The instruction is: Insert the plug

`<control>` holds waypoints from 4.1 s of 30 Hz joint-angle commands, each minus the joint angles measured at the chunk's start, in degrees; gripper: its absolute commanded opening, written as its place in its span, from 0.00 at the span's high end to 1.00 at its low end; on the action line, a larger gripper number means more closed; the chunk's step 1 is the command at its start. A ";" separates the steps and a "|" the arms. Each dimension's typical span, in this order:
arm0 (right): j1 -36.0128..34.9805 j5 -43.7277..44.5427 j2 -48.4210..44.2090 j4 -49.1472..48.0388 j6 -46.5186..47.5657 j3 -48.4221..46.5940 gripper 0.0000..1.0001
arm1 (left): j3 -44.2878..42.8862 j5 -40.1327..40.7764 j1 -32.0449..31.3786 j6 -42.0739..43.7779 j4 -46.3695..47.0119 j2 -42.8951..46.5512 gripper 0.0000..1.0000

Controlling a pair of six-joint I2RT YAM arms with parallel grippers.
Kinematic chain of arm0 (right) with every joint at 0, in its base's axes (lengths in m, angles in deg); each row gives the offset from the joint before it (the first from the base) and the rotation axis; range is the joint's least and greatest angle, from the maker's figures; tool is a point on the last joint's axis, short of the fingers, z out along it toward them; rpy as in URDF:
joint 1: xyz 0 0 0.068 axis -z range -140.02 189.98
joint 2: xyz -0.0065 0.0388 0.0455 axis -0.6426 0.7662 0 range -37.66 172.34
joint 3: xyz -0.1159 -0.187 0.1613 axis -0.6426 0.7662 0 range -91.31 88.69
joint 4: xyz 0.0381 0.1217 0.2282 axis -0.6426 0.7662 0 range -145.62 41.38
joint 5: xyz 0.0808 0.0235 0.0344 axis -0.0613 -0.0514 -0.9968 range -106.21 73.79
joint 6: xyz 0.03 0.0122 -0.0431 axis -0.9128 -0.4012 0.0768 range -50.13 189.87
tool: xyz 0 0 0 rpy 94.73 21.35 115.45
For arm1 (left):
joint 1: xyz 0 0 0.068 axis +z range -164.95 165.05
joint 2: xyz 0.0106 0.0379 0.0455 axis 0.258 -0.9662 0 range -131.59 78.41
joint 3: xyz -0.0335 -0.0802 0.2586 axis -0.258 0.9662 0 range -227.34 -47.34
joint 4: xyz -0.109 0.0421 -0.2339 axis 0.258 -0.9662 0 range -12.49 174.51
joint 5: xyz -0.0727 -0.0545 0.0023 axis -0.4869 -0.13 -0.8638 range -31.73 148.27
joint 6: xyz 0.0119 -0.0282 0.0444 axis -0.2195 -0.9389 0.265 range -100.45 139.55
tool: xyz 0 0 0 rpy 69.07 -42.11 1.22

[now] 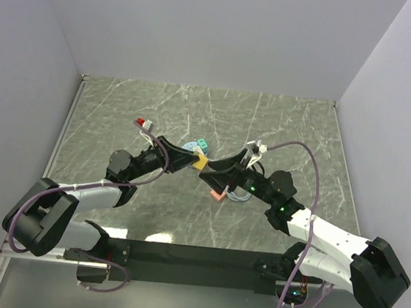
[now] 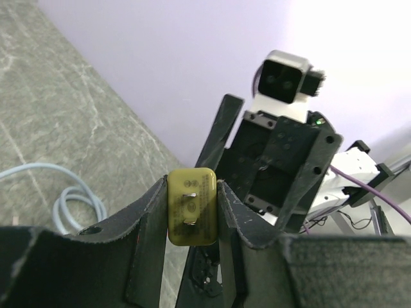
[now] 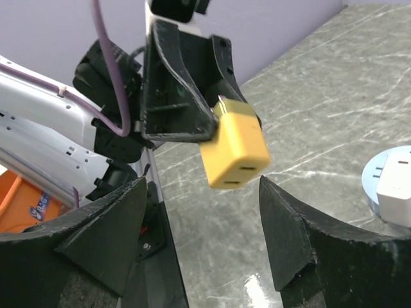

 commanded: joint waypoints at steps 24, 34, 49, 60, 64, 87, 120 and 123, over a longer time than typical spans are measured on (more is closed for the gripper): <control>1.55 -0.91 2.13 -22.51 -4.38 4.81 0.55 | -5.28 -1.00 -5.39 1.53 33.51 -2.56 0.99; 1.81 2.60 0.11 -21.20 -2.01 4.45 1.00 | -4.58 -1.53 -6.54 2.49 33.42 -5.63 0.74; 3.84 9.19 -7.45 -3.71 6.16 2.61 1.00 | -3.44 -0.30 -5.49 3.37 33.34 -8.80 0.19; 4.19 15.78 -6.92 8.33 12.49 -1.34 1.00 | 2.10 6.61 7.35 10.38 23.18 -4.67 0.21; 4.19 15.96 -6.84 9.65 13.20 -2.05 1.00 | -3.77 19.95 6.91 22.69 -0.11 -5.36 0.24; 4.19 19.29 -1.22 15.36 13.20 -3.01 1.00 | -23.57 30.82 4.45 28.95 -25.46 -29.88 0.28; -0.38 20.89 1.32 32.14 23.12 -10.92 1.00 | -12.23 32.40 -7.85 19.55 -24.68 -31.92 0.75; -2.93 20.98 5.62 36.10 26.55 -14.96 1.00 | -11.00 31.78 -8.29 19.37 -24.06 -30.95 0.76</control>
